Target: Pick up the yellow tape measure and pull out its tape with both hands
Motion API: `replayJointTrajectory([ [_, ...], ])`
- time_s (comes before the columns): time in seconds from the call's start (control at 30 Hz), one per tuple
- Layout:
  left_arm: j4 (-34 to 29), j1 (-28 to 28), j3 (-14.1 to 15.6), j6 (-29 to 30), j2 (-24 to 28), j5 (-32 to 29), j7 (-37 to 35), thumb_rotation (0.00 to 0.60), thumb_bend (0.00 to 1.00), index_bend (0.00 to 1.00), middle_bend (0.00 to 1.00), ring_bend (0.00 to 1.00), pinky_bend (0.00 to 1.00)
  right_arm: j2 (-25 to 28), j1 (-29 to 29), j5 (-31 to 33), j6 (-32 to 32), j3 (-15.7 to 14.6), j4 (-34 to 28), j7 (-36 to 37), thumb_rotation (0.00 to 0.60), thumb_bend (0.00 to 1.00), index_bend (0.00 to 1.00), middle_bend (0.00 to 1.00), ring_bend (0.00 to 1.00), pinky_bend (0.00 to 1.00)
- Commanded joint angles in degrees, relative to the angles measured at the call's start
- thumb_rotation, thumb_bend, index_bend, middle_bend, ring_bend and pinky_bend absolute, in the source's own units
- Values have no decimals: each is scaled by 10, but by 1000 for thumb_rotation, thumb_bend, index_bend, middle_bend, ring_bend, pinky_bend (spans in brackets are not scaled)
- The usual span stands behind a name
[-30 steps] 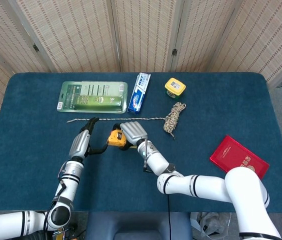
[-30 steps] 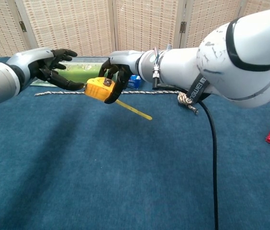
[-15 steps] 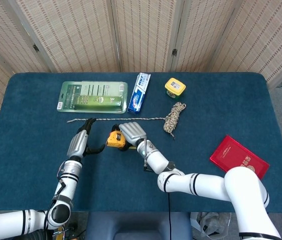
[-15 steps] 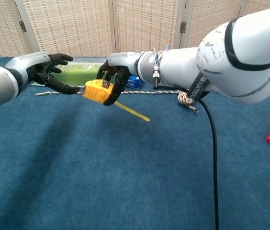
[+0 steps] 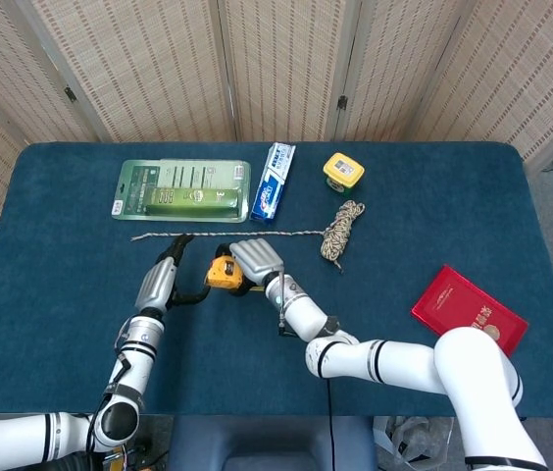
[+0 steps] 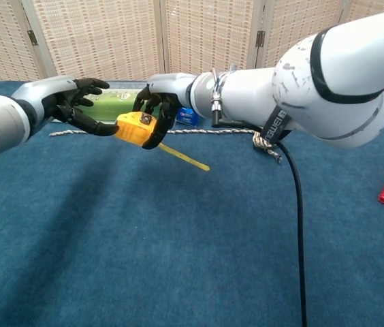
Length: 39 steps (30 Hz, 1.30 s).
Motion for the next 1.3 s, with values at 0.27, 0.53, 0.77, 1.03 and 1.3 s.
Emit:
replayJointTrajectory([
  [0.27,7,-7,-2,1,-7,-4,6,600,343,0,0,0,0,-6,4,-4,-2,2,4,7,600,270,582,529,441,313],
  [0.53,13,-8,-5,4,-8,-8,8,600,344,0,0,0,0,-1,-1,-13,-7,-1,5,16,600,270,582,529,441,313],
  [0.77,15,-10,-5,9,-8,-11,16,600,354,0,0,0,0,4,-4,-16,-6,-3,0,20,600,270,583,529,440,313],
  [1.03,18,-10,-7,13,-7,-19,22,600,399,0,0,0,0,11,-7,-18,-4,-5,-8,23,600,270,584,529,441,313],
  [1.3,19,-8,-9,13,-1,-27,26,600,433,0,0,0,0,16,-9,-18,4,-10,-16,18,600,270,586,529,441,313],
])
